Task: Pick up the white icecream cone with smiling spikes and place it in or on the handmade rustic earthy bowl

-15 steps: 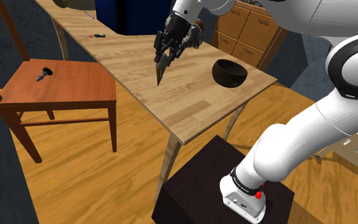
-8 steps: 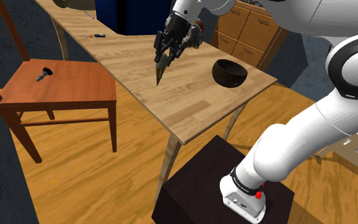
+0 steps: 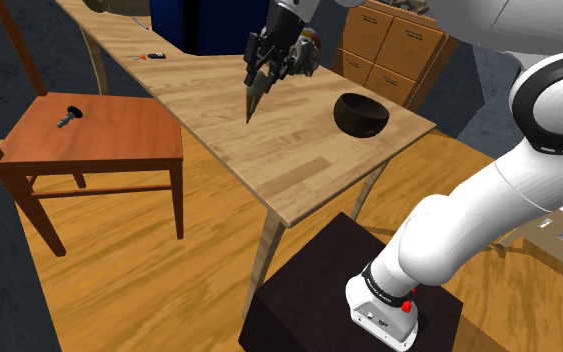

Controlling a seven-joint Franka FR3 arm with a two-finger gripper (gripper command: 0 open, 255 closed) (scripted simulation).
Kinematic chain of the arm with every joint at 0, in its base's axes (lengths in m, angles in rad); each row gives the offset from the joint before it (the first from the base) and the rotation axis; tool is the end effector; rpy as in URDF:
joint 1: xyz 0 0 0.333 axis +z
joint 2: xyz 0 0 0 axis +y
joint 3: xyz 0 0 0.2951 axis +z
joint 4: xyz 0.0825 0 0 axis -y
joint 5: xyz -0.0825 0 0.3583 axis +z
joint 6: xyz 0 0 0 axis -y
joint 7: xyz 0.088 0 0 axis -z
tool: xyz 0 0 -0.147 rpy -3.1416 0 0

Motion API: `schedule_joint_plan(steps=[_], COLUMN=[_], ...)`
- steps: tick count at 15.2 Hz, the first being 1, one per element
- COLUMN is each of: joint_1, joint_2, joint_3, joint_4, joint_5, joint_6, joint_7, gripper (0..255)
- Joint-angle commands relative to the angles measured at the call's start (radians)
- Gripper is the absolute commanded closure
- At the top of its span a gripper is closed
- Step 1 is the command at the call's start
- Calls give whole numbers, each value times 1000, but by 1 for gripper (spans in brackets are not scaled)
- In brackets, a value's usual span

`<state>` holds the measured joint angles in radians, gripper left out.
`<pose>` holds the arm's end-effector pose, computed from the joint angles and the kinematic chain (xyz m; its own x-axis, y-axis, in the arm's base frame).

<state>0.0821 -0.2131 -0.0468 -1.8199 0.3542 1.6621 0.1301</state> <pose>0.4736 0.0629 0.5754 0.9931 -0.1170 0.0025 -0.1083 -0.9269 -0.3592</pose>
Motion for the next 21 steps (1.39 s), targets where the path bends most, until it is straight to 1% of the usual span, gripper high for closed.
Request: schedule_joint_plan(steps=[1,12,21], joint_1=[0,-1,-3], joint_2=[7,58,128], joint_3=[-1,-9,-18], joint_4=[34,239,448], joint_5=[-1,2,13], joint_6=[-26,-174,-307], joint_7=[9,54,93], gripper=[255,255,255])
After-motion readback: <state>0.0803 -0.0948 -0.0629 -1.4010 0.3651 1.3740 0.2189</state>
